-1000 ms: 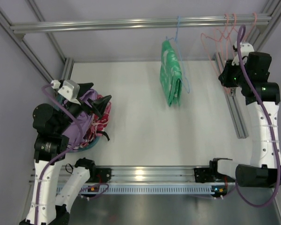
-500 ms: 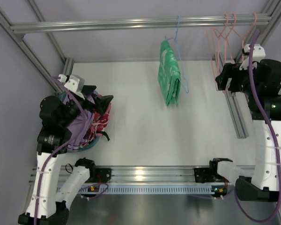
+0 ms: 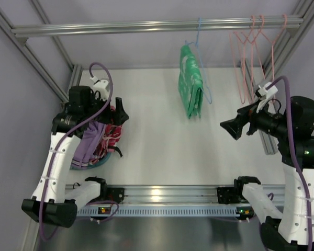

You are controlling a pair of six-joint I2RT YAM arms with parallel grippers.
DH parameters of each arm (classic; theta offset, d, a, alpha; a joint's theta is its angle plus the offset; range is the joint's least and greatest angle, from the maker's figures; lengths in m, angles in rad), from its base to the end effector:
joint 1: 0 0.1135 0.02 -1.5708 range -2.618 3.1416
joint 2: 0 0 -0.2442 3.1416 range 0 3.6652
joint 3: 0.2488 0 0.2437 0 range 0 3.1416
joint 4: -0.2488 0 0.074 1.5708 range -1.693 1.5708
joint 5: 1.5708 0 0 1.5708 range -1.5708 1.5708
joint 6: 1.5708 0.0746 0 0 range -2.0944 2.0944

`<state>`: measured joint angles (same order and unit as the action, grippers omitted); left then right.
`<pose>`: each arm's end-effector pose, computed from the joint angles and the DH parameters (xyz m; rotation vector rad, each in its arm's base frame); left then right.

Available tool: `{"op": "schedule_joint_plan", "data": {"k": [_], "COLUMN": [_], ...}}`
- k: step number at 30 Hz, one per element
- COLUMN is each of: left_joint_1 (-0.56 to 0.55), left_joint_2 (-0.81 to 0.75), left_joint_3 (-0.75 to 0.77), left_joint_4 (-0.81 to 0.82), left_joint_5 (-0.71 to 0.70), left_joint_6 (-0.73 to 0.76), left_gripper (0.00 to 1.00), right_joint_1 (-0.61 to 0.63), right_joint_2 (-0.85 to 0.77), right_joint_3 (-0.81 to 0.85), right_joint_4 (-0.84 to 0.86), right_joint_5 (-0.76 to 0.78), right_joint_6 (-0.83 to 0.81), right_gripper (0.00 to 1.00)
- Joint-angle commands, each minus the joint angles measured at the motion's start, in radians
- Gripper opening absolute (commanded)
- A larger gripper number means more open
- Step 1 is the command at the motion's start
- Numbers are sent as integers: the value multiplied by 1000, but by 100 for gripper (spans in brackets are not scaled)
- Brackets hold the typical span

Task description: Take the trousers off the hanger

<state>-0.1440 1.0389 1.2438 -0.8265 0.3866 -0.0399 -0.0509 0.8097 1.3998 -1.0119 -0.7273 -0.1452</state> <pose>0.2251 -0.0611 0.3474 0.3319 2.1627 -0.5271 0.1351 0.0428 0.4185 -0.5481 1.8455 0.5895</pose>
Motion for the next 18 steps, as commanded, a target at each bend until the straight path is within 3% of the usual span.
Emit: {"op": "schedule_joint_plan", "data": {"k": [1,10,18], "left_joint_1": [6,27,72], "left_joint_2": [-43,-154,-178], "left_joint_3": [17,-43,-21], "left_joint_4": [-118,-151,-152], "left_joint_5": [-64,-135,-117], "left_joint_6": [9,31,28], "left_gripper": [98,98,98], "right_joint_1": [-9,-9,-7], "right_joint_2": [-35,-135,-136], "right_joint_3": [-76,-234,-219], "right_joint_4": [-51,-62,-53], "right_joint_5": [-101,-77,-73], "right_joint_6": [-106,-174,-152], "right_gripper": [99,99,99]}}
